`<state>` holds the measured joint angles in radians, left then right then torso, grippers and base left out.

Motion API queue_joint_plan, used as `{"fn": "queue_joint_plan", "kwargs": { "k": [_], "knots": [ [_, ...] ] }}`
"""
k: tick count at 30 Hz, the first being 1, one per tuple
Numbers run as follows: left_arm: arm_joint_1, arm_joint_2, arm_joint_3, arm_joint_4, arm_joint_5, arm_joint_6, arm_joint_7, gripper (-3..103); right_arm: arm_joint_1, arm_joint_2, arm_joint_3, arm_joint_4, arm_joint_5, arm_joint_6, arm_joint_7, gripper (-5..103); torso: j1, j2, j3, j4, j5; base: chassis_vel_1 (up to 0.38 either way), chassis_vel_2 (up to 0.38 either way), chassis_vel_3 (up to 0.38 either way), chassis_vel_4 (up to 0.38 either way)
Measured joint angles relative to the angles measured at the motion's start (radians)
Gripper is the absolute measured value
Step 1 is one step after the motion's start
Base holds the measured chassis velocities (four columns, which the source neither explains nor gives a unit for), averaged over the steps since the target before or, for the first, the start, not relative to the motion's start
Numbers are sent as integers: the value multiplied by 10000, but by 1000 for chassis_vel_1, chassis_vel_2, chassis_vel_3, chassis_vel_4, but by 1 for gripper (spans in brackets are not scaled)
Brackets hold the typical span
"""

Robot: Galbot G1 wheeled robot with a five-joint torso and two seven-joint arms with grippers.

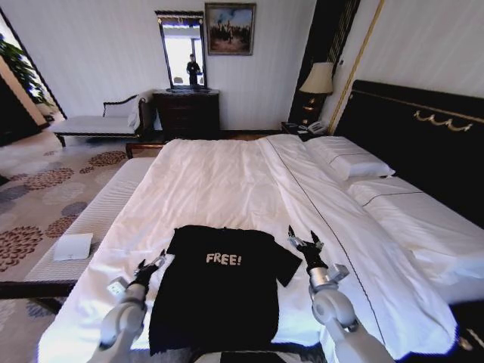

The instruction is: Fold the clothes on the bed.

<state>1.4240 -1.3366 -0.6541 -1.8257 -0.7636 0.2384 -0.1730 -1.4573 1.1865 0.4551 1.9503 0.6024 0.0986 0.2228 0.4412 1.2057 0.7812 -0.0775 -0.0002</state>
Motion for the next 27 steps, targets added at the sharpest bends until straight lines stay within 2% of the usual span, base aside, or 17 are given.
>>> {"fn": "queue_joint_plan", "kwargs": {
  "k": [2,5,7,8,9,10,12,13,17,20,23,25,27],
  "knots": [
    [-236,48,23,347,-106,1,-142,100,244,-73,-208,-198,149,-62,41,100,2,0,0,0,2,0,0,0,0],
    [-303,86,62,580,-152,6,-138,100,459,-200,-392,-346,402,-216,95,100,1,0,1,13,3,0,0,0,0],
    [-265,115,380,615,388,-149,361,100,595,-247,-474,-454,710,-384,239,100,1,0,0,6,2,0,0,0,0],
    [-265,115,380,615,388,-149,361,100,595,-247,-474,-454,710,-384,239,100,1,0,0,6,2,0,0,0,0],
    [-190,116,512,533,752,-239,551,100,629,-248,-486,-487,785,-421,282,100,1,0,0,3,0,0,0,0,0],
    [34,112,788,253,1650,-447,910,100,680,-242,-499,-549,848,-460,319,100,0,0,0,2,1,0,0,0,0],
    [418,87,1084,-179,2755,-756,1310,100,718,-235,-505,-603,874,-479,346,100,1,0,0,5,5,0,0,0,0],
    [418,87,1084,-179,2755,-756,1310,100,718,-235,-505,-603,874,-479,346,100,1,0,0,5,5,0,0,0,0],
    [732,55,1424,-235,4247,-1199,1503,100,707,-259,-481,-655,954,-501,416,100,0,1,-2,4,3,0,0,0,0],
    [722,-23,1462,22,4534,-1123,1208,100,693,-257,-477,-691,980,-529,485,100,1,0,-1,5,1,0,0,0,0],
    [724,-154,1464,109,4416,-1056,1041,100,681,-241,-484,-692,980,-545,528,100,1,0,-1,5,2,0,0,0,0],
    [747,-375,1374,49,3671,-948,957,100,666,-234,-483,-679,976,-555,546,100,1,0,-1,5,1,0,0,0,0],
    [739,-585,1198,-70,2568,-789,861,100,643,-231,-458,-653,972,-557,567,100,0,1,-1,4,4,0,0,0,0]
  ]
}}
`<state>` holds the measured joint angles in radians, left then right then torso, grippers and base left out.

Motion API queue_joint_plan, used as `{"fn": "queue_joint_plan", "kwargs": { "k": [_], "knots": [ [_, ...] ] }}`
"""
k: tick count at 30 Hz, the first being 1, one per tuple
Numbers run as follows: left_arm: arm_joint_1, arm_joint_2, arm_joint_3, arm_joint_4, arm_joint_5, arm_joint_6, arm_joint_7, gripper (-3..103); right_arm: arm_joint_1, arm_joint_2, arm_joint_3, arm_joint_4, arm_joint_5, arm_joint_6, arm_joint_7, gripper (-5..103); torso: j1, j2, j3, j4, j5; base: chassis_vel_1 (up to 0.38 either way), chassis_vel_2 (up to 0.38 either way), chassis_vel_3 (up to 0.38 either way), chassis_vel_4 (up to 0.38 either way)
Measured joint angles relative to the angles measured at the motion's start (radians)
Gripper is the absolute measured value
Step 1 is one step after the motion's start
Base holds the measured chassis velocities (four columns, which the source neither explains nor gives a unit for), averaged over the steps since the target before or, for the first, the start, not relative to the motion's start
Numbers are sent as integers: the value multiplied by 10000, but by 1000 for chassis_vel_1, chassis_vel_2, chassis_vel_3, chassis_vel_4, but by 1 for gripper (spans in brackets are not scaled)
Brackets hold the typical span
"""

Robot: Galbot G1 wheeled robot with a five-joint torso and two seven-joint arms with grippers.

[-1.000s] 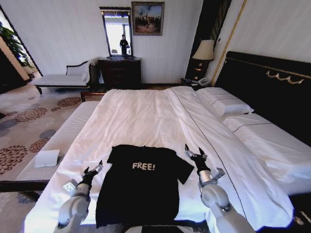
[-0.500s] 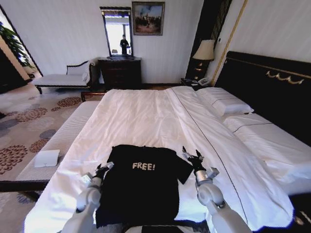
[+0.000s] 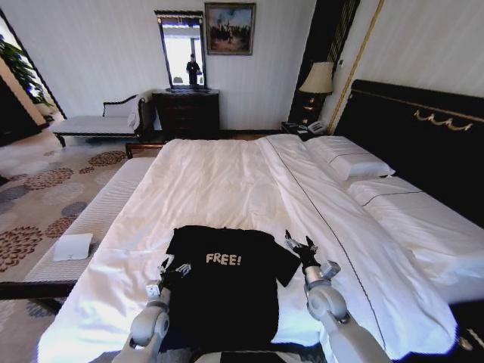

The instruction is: Fold the clothes on the bed.

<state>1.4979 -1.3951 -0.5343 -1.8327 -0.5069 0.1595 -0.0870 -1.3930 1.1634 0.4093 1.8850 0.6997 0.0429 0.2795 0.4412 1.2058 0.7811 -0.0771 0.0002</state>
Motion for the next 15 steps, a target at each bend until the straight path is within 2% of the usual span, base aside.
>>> {"fn": "queue_joint_plan", "kwargs": {
  "k": [1,5,6,7,8,15],
  "knots": [
    [0,0,0,0,0,0,0,100,0,0,0,0,0,0,0,100,0,0,0,0,0,0,0,0,0],
    [-149,-80,-212,90,-1732,168,-55,100,-73,-65,39,31,0,-14,45,100,0,0,0,1,-1,0,0,0,0],
    [-149,-80,-212,90,-1732,168,-55,100,-73,-65,39,31,0,-14,45,100,0,0,0,1,-1,0,0,0,0],
    [-293,-94,-333,173,-2580,300,-208,100,-78,-82,44,46,2,-39,92,100,0,0,1,0,-2,0,0,0,0],
    [-408,-90,-413,259,-3065,390,-350,100,-79,-84,44,70,22,-89,174,100,0,0,0,0,-1,0,0,0,0],
    [-768,113,-534,779,-3886,573,-488,100,-29,-127,-6,210,92,-288,338,100,0,-1,1,1,-2,0,0,0,0]
  ]
}}
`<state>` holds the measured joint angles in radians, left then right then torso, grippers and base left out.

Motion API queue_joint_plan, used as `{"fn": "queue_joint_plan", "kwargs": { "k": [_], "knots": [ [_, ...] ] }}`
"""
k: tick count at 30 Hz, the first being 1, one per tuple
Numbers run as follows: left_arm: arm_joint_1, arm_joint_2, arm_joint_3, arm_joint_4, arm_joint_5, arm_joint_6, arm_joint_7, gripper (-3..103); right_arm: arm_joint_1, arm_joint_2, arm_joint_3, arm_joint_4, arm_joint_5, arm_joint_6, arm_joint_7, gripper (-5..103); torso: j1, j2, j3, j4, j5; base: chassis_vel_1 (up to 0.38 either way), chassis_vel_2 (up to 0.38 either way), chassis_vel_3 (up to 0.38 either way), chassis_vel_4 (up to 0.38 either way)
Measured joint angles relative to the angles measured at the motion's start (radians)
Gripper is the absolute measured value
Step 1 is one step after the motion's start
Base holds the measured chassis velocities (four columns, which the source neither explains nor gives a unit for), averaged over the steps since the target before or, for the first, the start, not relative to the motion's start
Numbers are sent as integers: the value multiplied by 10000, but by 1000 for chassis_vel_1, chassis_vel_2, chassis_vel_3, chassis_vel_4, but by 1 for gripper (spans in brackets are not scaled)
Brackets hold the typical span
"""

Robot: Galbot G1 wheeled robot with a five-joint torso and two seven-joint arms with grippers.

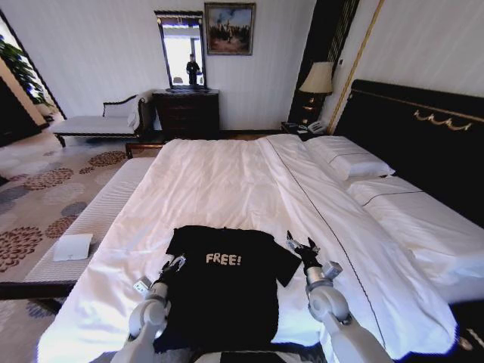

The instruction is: Fold the clothes on the bed.

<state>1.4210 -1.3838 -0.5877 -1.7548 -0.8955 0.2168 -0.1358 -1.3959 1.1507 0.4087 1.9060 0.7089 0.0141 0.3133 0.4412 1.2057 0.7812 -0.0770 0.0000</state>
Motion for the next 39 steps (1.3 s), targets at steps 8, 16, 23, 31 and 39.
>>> {"fn": "queue_joint_plan", "kwargs": {
  "k": [8,16,23,31,39],
  "knots": [
    [-662,-214,-83,757,-467,-50,51,101,-103,23,-40,17,-83,-44,30,100,0,0,0,-1,0,0,0,0,0],
    [-1027,-326,-124,1059,-583,-194,115,76,-150,42,-17,41,-120,-81,70,100,1,0,0,-1,0,0,0,0,0],
    [-1144,-288,-267,1067,-718,-315,212,49,-223,99,-32,1,-180,-95,109,100,0,0,0,-1,0,0,0,0,0],
    [-1071,-189,-464,1016,-855,-367,350,23,-152,335,-180,-62,-159,-292,346,100,0,0,0,0,-1,0,0,0,0],
    [-1067,-99,-689,1031,-881,-410,491,0,-189,412,-143,-84,-128,-326,419,100,0,0,0,-1,-1,0,0,0,0]
  ]
}}
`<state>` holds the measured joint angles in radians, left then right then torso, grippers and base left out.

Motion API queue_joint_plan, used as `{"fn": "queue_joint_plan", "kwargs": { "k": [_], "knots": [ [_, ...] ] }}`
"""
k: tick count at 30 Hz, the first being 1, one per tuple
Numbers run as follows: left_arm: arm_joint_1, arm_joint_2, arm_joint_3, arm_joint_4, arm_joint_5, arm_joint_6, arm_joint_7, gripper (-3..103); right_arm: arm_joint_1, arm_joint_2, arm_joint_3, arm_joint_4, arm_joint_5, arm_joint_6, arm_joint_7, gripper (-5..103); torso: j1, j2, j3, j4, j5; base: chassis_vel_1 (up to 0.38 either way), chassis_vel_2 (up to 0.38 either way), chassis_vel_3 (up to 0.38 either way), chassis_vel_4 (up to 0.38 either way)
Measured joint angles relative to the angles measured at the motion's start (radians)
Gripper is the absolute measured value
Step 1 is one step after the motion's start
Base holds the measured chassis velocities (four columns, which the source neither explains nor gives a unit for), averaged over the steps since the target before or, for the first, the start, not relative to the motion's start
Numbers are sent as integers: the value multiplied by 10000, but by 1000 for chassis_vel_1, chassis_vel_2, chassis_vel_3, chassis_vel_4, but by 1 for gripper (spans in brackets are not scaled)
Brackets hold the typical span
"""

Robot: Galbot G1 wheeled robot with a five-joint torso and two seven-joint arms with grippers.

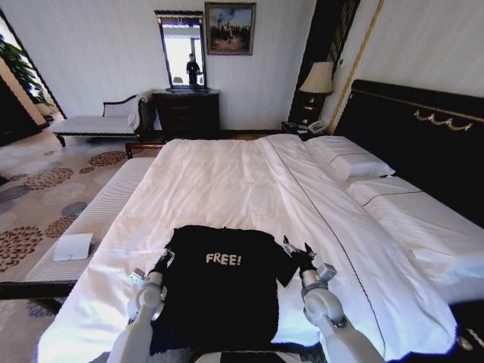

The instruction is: Fold the clothes on the bed.

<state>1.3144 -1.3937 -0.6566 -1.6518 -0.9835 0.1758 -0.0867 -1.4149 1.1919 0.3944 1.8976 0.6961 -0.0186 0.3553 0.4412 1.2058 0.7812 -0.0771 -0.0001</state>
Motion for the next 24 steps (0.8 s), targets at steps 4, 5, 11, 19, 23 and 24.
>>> {"fn": "queue_joint_plan", "kwargs": {
  "k": [4,5,11,19,23,24],
  "knots": [
    [-55,186,-148,-59,-70,5,1,0,-39,36,25,9,11,-7,19,100,0,0,0,0,1,0,0,0,0],
    [-78,242,-193,-60,-79,12,3,0,-38,43,26,10,11,-7,19,100,0,0,0,0,1,0,0,0,0],
    [-287,554,-351,149,-77,85,34,0,-71,71,62,34,6,-9,41,100,0,0,0,1,0,0,0,0,0],
    [-872,955,-541,707,-19,160,169,0,-235,12,144,47,-29,26,41,100,0,0,0,-1,-1,0,0,0,0],
    [-1052,1181,-715,885,-99,219,176,0,-176,36,151,-59,-17,33,56,100,0,0,0,0,1,0,0,0,0],
    [-1072,1257,-743,919,-115,232,176,0,-147,47,151,-64,2,33,64,100,0,0,0,0,0,0,0,0,0]
  ]
}}
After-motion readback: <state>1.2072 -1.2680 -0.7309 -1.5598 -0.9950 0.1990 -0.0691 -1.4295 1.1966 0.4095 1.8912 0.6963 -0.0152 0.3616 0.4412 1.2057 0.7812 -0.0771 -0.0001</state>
